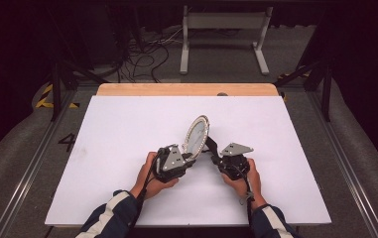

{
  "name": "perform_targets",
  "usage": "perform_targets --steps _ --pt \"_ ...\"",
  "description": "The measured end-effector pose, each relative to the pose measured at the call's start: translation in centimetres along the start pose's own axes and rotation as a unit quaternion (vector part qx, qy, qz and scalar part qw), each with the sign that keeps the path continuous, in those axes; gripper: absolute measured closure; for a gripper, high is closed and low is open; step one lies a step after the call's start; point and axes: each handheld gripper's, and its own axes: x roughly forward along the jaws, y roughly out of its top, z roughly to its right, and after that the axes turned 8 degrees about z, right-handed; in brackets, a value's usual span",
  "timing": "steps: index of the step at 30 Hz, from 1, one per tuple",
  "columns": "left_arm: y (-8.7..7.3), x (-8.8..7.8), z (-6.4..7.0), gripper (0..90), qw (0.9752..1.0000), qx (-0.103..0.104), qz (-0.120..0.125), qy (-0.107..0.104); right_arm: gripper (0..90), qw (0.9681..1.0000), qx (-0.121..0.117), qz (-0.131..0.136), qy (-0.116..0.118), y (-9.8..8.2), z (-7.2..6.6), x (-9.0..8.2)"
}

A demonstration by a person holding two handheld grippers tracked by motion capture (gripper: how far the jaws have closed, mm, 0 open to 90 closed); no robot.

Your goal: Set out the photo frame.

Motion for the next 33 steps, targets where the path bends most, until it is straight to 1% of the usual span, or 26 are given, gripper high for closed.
perform_targets --steps 7,11,14,18,20,24,26,29,33 --pt "0.1 -0.3 -0.1 74.8 1.0000 0.001 0.003 -0.007 89.5 1.0000 0.002 -0.002 -0.001 0.0 0.0 0.0" --pt "0.1 -0.8 -0.1 74.8 0.9999 0.000 0.003 -0.010 88.8 1.0000 0.004 -0.002 0.001 -0.1 -0.1 -0.1" --pt "0.1 -1.4 -0.3 74.4 0.9999 0.002 0.003 -0.010 88.5 1.0000 0.002 0.001 0.006 0.0 -0.4 -0.2" --pt "-0.3 -2.6 -0.7 72.1 0.9999 -0.006 0.008 -0.012 87.2 0.9999 -0.002 0.010 0.013 0.3 -1.1 -0.6" --pt "-0.6 -3.2 -0.9 71.4 0.9999 -0.006 0.008 -0.010 86.5 0.9997 -0.005 0.017 0.019 0.5 -1.5 -0.8" --pt "-1.2 -4.8 -1.3 69.4 0.9999 -0.001 0.005 -0.012 82.0 0.9989 -0.011 0.032 0.031 1.0 -2.7 -1.2" --pt "-1.5 -5.6 -1.4 66.8 1.0000 0.003 -0.001 -0.008 79.5 0.9987 -0.015 0.038 0.032 1.1 -3.1 -1.4" --pt "-2.1 -6.8 -1.5 63.9 1.0000 -0.002 -0.006 -0.003 75.4 0.9984 -0.008 0.044 0.036 1.4 -3.4 -1.5" --pt "-3.4 -8.1 -1.9 57.6 0.9996 -0.012 -0.023 0.007 67.7 0.9978 0.001 0.055 0.038 1.7 -3.9 -1.6"
